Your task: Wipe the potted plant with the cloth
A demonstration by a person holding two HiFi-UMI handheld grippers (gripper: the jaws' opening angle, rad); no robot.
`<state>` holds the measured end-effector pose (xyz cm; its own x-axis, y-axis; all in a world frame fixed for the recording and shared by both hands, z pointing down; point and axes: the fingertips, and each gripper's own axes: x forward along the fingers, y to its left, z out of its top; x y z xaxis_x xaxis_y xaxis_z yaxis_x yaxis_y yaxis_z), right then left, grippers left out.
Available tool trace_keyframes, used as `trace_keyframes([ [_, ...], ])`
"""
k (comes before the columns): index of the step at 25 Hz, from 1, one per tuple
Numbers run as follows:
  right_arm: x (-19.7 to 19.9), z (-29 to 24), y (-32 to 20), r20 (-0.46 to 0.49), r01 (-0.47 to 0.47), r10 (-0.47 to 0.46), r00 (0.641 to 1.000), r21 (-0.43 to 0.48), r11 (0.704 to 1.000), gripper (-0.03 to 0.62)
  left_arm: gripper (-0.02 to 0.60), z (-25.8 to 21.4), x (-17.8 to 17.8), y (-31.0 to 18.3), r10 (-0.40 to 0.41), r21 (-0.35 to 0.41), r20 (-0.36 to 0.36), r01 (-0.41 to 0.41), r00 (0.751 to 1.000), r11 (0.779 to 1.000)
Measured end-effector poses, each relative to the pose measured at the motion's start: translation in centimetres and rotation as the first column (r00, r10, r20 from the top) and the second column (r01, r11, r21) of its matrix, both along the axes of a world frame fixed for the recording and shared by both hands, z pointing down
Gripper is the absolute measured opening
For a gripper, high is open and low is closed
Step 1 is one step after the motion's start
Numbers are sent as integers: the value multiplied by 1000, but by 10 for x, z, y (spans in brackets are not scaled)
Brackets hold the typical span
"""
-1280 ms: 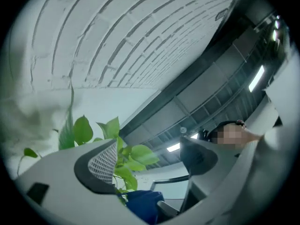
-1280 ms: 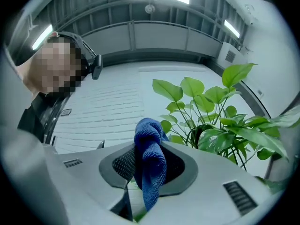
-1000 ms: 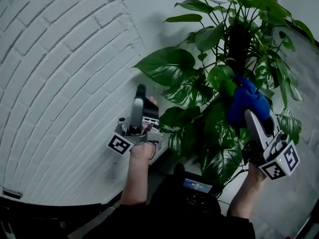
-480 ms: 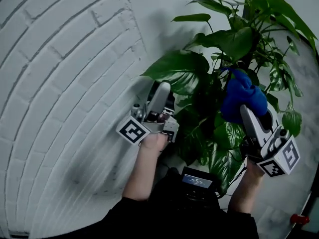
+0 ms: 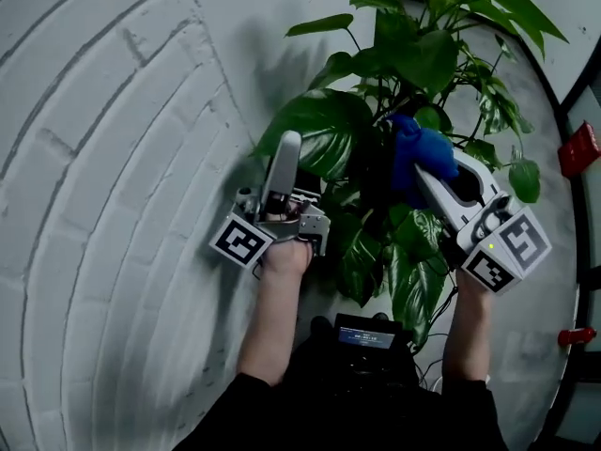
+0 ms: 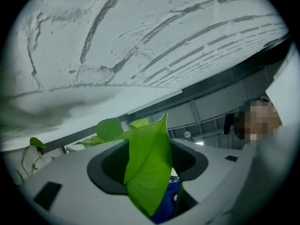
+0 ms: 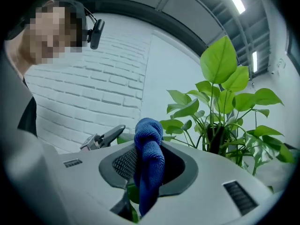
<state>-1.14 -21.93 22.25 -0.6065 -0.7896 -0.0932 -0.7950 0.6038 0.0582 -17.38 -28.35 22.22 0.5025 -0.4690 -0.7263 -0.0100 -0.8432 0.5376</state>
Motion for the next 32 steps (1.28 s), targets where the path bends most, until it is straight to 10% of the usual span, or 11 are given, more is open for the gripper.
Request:
trace_keyframes([
  [9,-20,16,-82,-263,-39,24,965,-53,998,115,290,-14,-4,2,95,74,-109,-87,989,993],
  [32,-71,48,3,-190,412,-428,884,-119,903,115,305,-12,18,10,92,59,-149,-84,984,995],
])
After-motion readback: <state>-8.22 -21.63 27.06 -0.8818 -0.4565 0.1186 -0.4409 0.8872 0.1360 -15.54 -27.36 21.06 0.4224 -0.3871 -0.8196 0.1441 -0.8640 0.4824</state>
